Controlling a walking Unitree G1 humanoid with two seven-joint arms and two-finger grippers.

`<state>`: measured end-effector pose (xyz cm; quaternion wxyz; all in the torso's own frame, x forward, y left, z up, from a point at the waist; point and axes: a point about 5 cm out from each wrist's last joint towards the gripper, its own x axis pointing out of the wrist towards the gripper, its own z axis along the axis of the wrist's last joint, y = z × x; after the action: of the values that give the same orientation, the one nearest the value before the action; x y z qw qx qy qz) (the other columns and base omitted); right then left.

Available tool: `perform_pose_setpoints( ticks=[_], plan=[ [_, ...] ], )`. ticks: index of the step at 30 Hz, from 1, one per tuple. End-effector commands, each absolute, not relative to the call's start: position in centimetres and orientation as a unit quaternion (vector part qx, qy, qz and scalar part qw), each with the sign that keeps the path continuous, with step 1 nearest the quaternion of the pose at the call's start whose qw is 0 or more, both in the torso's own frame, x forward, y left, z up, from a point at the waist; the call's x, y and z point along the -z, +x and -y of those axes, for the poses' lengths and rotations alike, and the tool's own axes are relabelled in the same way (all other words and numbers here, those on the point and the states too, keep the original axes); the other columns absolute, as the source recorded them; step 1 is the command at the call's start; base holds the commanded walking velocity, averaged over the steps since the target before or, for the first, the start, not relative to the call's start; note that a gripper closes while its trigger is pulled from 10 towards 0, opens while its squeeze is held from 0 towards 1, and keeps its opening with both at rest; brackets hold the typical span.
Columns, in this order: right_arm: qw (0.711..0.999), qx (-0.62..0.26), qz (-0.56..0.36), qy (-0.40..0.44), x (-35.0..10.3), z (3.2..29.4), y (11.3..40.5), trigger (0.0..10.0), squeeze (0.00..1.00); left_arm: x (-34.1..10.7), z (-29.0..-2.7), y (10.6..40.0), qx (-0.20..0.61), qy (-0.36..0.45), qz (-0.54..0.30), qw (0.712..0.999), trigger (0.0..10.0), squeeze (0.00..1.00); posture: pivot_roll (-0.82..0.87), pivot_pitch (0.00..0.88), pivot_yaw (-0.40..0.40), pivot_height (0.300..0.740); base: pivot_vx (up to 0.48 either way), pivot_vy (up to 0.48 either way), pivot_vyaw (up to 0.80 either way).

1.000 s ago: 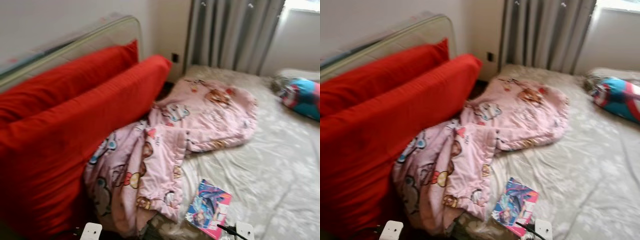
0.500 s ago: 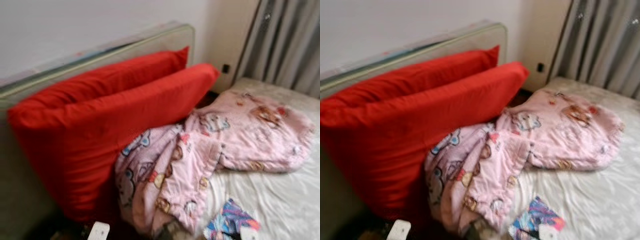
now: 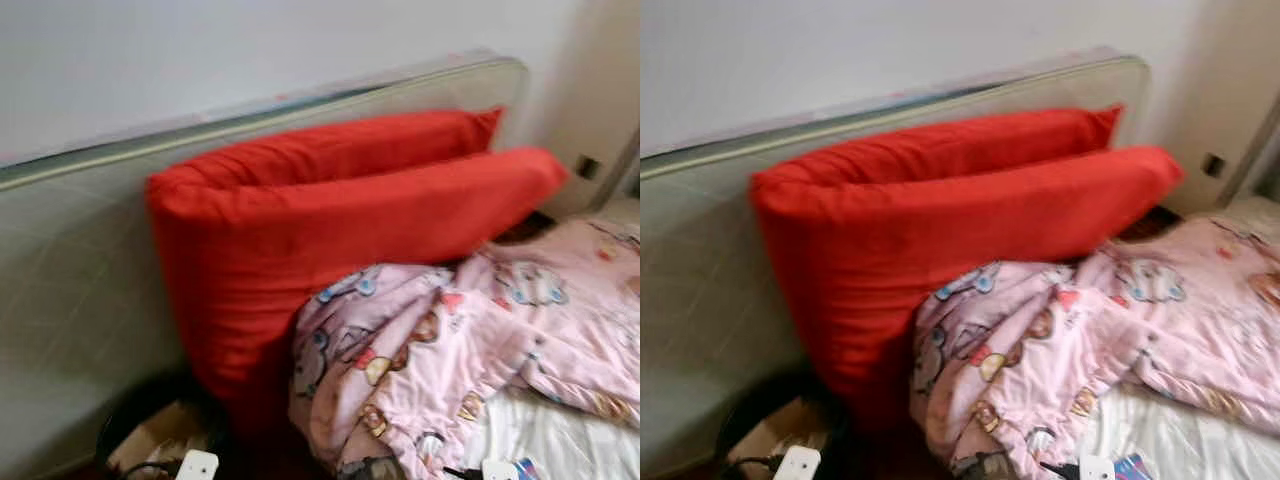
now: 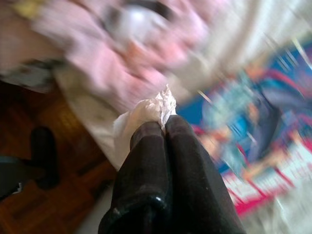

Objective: Clean up the room

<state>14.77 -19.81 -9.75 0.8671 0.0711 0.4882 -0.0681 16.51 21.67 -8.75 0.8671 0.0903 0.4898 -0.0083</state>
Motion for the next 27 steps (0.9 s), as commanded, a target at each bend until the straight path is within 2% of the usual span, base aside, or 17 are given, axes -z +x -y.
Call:
perform_pose_setpoints(
  ticks=[1, 6, 12, 27],
  plan=[
    [0.871, 0.070, -0.480, 0.079, 9.6, 19.3, 15.3, 10.0, 0.00, 8.6, -21.9, 16.7, 0.000, 0.079, -0.488, 0.869, 10.0, 0.00, 0.01, 0.000, -0.040, 0.740, 0.000, 0.000, 0.80],
    [0.868, 0.074, -0.484, 0.081, 9.6, 19.5, 15.2, 10.0, 0.00, 8.6, -22.1, 16.6, -0.002, 0.078, -0.490, 0.868, 10.0, 0.00, 0.01, 0.000, -0.031, 0.740, 0.000, 0.000, 0.77],
    [0.867, 0.085, -0.482, 0.096, 9.6, 19.6, 15.2, 10.0, 0.00, 8.6, -22.1, 16.6, -0.004, 0.072, -0.490, 0.869, 10.0, 0.00, 0.00, 0.000, -0.022, 0.740, 0.000, 0.000, 0.00],
    [0.867, 0.084, -0.482, 0.094, 9.5, 20.6, 15.1, 10.0, 0.00, 8.6, -22.0, 16.7, -0.004, 0.069, -0.489, 0.869, 10.0, 0.00, 0.00, 0.000, -0.032, 0.740, 0.000, 0.467, 0.00]
  ],
)
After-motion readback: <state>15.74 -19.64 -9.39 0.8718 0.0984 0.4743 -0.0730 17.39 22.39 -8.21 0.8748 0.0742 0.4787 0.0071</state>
